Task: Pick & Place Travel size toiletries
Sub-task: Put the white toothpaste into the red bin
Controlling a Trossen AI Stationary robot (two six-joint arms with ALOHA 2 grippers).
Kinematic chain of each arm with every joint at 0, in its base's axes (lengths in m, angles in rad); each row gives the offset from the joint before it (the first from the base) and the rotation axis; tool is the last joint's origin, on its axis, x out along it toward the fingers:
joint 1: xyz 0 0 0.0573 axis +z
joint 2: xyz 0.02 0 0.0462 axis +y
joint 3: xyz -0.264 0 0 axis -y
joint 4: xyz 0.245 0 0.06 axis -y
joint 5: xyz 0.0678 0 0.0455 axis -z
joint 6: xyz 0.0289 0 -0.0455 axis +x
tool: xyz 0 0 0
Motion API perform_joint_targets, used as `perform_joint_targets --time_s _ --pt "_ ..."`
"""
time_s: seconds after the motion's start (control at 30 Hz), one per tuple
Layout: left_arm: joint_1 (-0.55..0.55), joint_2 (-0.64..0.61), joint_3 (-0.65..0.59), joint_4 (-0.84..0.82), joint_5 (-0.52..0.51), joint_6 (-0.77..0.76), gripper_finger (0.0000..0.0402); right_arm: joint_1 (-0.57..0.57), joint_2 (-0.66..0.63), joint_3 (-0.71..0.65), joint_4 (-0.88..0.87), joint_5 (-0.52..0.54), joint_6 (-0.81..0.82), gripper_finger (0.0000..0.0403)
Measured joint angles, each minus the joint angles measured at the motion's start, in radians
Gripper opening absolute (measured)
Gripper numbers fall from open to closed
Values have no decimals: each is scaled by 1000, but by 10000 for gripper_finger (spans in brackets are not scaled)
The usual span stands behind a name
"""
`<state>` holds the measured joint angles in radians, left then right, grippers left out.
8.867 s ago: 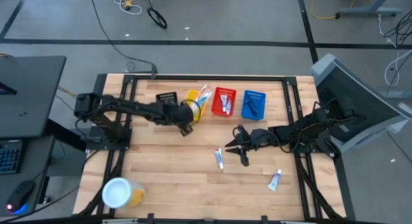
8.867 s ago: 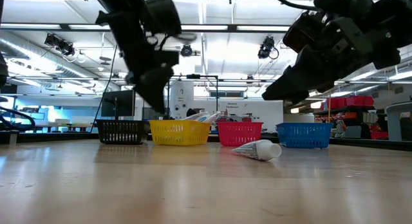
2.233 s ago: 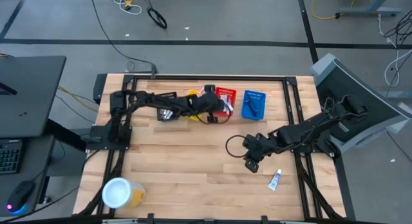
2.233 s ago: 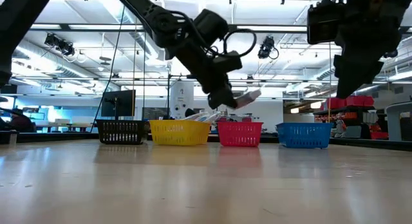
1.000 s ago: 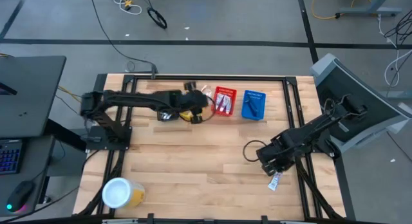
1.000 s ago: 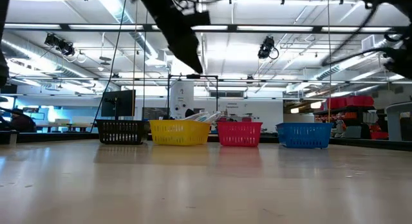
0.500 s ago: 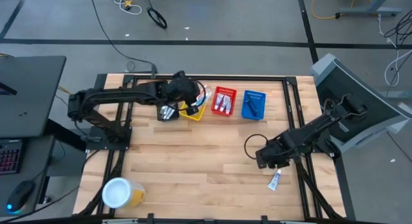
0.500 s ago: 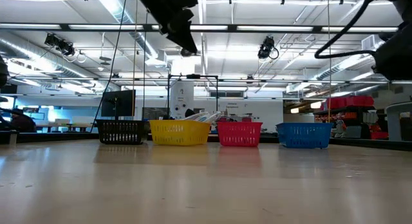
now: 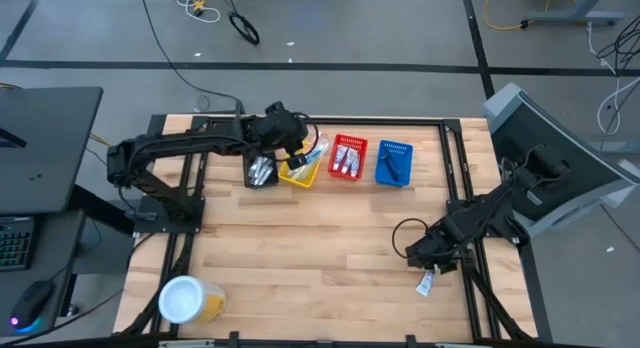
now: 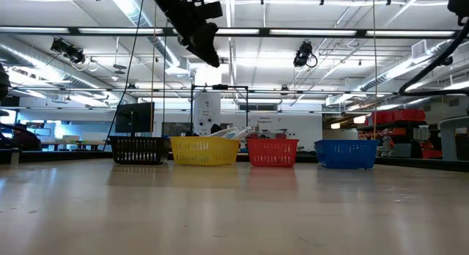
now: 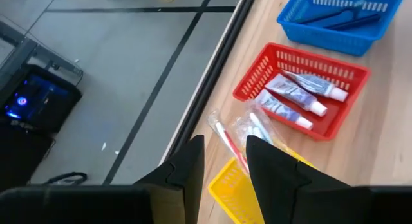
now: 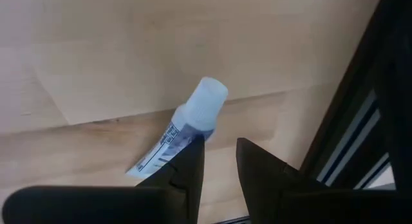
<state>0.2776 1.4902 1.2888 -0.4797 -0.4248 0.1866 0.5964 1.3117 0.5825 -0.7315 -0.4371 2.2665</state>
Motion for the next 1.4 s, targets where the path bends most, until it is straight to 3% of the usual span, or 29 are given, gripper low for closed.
perform_joint_targets --time_s 0.33,0.57,0.83,1.4 --pt "4 0 0 0 36 -11 121 0 -41 -5 8 21 6 103" --pt "5 0 0 0 71 -9 121 0 -53 -8 -44 124 78 103" --pt "5 0 0 0 71 -7 121 0 -53 -60 92 97 187 103" --pt "5 0 0 -1 71 -7 121 7 -28 -60 87 112 249 103"
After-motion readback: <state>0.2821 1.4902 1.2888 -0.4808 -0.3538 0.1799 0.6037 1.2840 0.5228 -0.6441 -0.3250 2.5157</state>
